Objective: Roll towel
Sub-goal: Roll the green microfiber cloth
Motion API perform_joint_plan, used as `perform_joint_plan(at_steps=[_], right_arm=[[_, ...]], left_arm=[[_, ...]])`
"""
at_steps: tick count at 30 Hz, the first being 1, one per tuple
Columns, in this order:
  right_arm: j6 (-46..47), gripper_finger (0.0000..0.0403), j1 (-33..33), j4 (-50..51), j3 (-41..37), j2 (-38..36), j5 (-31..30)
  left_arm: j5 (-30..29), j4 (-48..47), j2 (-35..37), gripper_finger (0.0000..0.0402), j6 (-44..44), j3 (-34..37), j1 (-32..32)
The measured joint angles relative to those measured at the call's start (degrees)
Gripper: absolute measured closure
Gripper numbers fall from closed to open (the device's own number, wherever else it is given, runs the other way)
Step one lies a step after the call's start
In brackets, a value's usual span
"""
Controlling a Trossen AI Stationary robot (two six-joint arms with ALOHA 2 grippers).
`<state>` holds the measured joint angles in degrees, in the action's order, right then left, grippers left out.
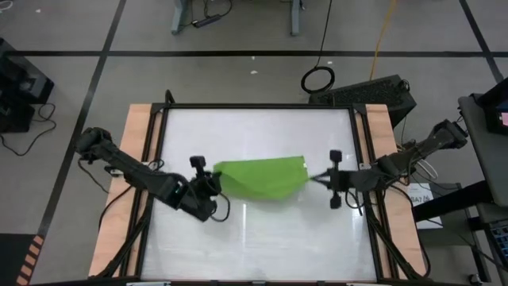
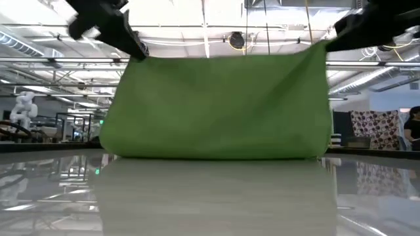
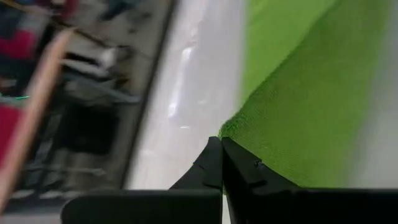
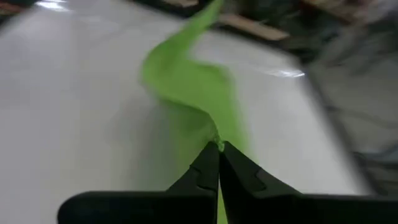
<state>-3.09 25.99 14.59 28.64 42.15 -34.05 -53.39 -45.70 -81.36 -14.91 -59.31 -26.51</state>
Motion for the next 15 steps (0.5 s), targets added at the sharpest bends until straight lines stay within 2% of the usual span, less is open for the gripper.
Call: perform_joint_plan(at_steps=[2, 9, 15], right_arm=[[-3.72, 0.0402, -2.62, -1.34, 0.0, -0.93, -3.01], [-13.64, 0.0402, -14.69, -6.31, 1.28, -3.63, -3.23], [-24.51, 0.0402, -24.31, -6.51, 5.91, -3.58, -3.14]], left_arm=[[-2.68, 0.04, 0.02, 0.0401, 2.01, -0.01, 2.45], [-6.45, 2.51, 2.05, 0.0401, 10.64, -0.28, 13.03], [-7.43, 17.33, 6.61, 0.0401, 28.02, -0.28, 21.63]])
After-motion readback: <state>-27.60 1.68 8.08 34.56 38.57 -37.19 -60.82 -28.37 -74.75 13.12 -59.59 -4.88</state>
